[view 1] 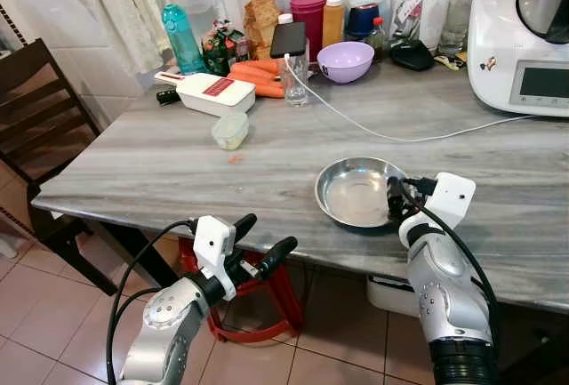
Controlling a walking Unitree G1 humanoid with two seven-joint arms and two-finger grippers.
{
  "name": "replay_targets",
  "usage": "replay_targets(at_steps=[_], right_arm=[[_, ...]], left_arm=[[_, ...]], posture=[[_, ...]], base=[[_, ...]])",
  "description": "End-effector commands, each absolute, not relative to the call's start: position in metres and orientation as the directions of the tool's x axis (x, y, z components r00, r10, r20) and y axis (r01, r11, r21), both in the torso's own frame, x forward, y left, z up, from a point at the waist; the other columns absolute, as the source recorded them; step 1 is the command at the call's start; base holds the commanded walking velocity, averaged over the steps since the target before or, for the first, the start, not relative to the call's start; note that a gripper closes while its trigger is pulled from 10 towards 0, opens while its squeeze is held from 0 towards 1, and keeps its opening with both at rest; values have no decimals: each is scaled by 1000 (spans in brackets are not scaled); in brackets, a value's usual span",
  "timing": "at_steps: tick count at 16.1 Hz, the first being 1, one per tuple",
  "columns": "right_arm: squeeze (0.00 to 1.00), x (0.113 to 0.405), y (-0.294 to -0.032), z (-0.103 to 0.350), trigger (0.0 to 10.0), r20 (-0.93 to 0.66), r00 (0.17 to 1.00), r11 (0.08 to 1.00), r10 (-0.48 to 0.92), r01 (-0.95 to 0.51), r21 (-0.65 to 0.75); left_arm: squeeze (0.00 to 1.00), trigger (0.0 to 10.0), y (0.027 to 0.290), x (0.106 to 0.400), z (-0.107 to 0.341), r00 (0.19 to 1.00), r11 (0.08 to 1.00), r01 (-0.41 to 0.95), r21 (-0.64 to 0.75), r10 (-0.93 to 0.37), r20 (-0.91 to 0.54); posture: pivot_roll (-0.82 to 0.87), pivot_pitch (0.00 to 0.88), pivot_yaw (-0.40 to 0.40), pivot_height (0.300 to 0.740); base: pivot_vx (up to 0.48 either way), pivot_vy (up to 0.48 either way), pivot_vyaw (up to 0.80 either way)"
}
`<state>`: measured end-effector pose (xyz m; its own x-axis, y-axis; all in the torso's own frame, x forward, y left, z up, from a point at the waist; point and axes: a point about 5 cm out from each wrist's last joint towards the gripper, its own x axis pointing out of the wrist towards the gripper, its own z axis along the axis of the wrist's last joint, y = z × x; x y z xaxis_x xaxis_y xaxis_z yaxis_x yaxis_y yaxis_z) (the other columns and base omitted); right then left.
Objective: Setting the table
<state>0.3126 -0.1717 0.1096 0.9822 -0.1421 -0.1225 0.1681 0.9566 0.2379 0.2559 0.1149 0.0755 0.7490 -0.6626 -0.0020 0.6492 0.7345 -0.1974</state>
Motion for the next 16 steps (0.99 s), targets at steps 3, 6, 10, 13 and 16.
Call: replay_targets(at_steps=[3, 6, 10, 13, 16], right_arm=[[1000, 310, -169, 116, 10000, -87, 985, 965, -147, 162, 205], [1000, 305, -170, 120, 10000, -57, 986, 974, -156, 164, 155], [1000, 301, -175, 117, 10000, -62, 984, 974, -166, 174, 147], [1000, 298, -178, 117, 10000, -62, 982, 975, -177, 184, 126], [1000, 292, -178, 117, 10000, -60, 981, 974, -183, 189, 124]], left_arm=[[0, 10000, 121, 257, 76, 753, 742, 645, -184, -658, -11], [0, 10000, 120, 258, 77, 756, 744, 642, -183, -654, -5], [0, 10000, 122, 258, 78, 767, 753, 632, -182, -642, 8], [0, 10000, 124, 260, 76, 775, 762, 622, -182, -632, 5], [0, 10000, 128, 261, 78, 803, 789, 590, -172, -596, 16]], posture=[[-112, 0, 170, 740], [-113, 0, 164, 740], [-111, 0, 159, 740], [-113, 0, 157, 740], [-115, 0, 157, 740]], base=[[0, 0, 0], [0, 0, 0], [0, 0, 0], [0, 0, 0], [0, 0, 0]])
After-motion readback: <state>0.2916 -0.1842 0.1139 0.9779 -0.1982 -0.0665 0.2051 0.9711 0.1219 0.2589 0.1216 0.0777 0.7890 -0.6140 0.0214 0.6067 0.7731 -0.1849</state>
